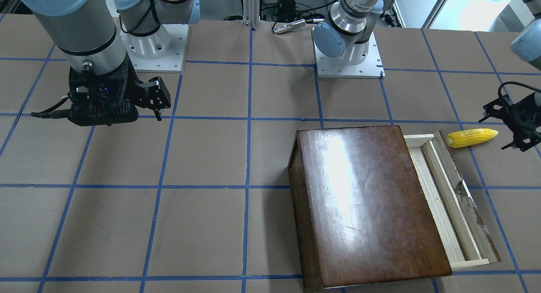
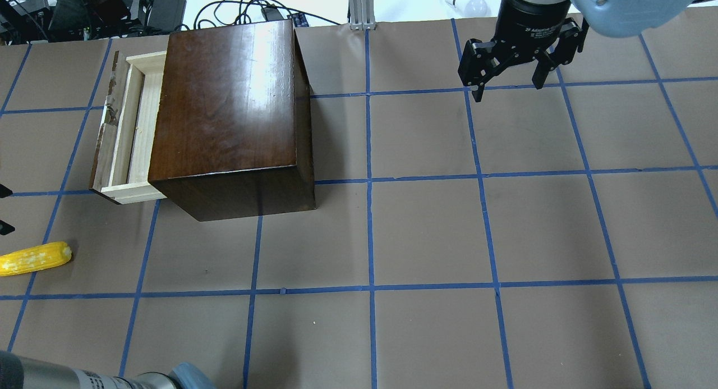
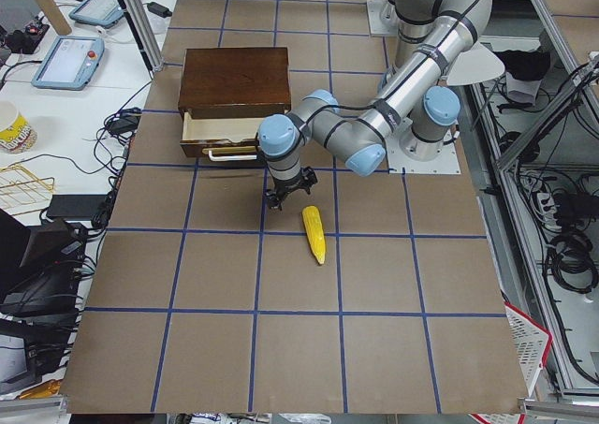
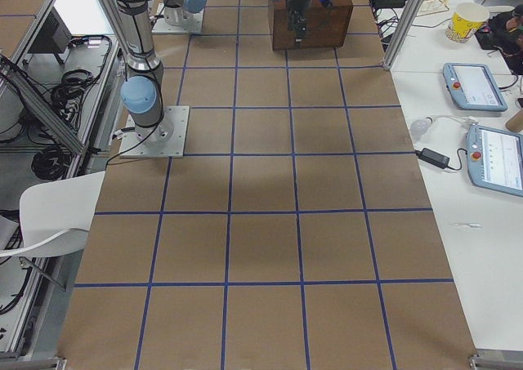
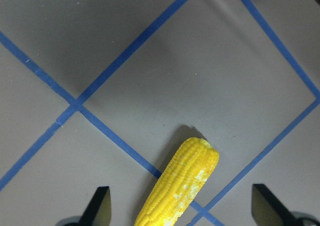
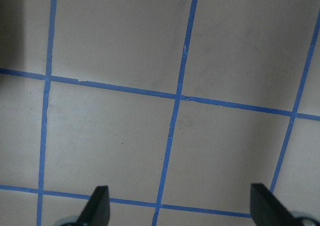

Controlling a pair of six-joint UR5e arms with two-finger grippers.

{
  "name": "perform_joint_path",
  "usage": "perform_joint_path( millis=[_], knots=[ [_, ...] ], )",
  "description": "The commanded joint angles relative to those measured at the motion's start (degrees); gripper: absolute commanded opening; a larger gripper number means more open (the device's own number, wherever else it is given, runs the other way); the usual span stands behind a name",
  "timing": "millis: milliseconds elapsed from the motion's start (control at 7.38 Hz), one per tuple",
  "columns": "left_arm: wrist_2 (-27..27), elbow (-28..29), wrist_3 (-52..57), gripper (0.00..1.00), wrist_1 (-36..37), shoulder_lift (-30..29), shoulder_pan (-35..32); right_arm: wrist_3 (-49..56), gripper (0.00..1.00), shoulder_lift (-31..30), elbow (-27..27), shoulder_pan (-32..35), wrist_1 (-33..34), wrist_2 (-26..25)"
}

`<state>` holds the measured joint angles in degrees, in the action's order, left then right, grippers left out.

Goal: Open drawer and put corn inside
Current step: 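Lower the left gripper onto the yellow corn cob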

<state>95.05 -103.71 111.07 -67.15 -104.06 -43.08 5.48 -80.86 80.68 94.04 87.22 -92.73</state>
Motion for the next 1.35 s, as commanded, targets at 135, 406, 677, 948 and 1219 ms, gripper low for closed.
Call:
perform_joint_path(
  millis=[135,406,677,948,1219],
  knots=[
    [-0.3,-10.9,18.0,1.00,15.4,0.3,5.8,0.1,1.00,0.0,0.0,0.0,0.0,0.0],
    [-0.7,-12.1,24.0,1.00,16.2,-0.4,6.4,0.1,1.00,0.0,0.0,0.0,0.1,0.0],
    [-3.0,-12.0,24.3,1.00,16.2,-1.2,6.4,0.0,1.00,0.0,0.0,0.0,0.1,0.0],
    [-3.2,-12.2,24.7,1.00,17.6,-1.8,6.4,0.1,1.00,0.0,0.0,0.0,0.1,0.0],
    [-3.1,-13.0,25.2,1.00,19.3,-2.7,6.5,0.0,1.00,0.0,0.0,0.0,0.1,0.0]
  ],
)
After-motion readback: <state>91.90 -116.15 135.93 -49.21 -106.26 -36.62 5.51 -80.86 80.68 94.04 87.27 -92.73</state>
